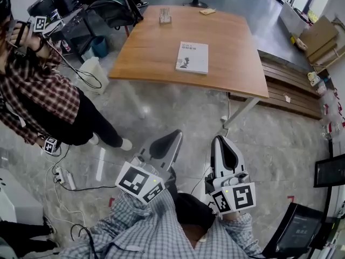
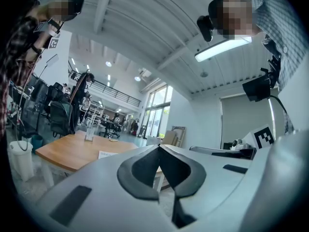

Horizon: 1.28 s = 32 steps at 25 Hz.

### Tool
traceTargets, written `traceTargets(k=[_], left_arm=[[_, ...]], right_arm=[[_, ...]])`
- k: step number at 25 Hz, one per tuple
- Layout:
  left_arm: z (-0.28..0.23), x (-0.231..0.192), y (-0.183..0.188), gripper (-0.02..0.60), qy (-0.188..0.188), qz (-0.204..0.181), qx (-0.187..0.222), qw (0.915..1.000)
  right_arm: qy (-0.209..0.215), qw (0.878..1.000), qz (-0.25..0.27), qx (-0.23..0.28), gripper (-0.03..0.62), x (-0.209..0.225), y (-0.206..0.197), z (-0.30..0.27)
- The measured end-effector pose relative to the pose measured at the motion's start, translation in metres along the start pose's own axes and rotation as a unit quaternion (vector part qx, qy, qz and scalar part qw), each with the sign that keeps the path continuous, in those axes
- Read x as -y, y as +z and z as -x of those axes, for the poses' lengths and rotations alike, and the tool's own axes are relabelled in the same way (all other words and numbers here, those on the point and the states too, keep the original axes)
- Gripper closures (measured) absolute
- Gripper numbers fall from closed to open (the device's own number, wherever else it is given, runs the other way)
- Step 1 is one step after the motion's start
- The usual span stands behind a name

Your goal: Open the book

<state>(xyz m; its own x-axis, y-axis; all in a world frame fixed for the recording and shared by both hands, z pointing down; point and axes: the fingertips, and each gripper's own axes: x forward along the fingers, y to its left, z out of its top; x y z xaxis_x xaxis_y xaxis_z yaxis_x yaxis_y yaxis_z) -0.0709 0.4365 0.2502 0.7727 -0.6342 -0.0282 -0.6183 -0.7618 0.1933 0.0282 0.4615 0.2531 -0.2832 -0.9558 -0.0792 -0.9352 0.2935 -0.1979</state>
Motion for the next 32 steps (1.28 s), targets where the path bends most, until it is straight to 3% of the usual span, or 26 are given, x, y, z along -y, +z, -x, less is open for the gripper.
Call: traceTargets(k=[21,32], left_arm=[[-0.140,-0.189,0.024,0.583,-0.024,0.008,-0.009,0.9996],[-0.181,-0.243,0.028,0.583,-0.029,0.016,-0.013,0.9994]], right_arm=[[-0.016,1.000,0.003,-0.018,0.568,0.055,-0.013,-0.228],[-0.034,0.999,0.007,-0.028,0.568,0.076,-0.021,-0.284]])
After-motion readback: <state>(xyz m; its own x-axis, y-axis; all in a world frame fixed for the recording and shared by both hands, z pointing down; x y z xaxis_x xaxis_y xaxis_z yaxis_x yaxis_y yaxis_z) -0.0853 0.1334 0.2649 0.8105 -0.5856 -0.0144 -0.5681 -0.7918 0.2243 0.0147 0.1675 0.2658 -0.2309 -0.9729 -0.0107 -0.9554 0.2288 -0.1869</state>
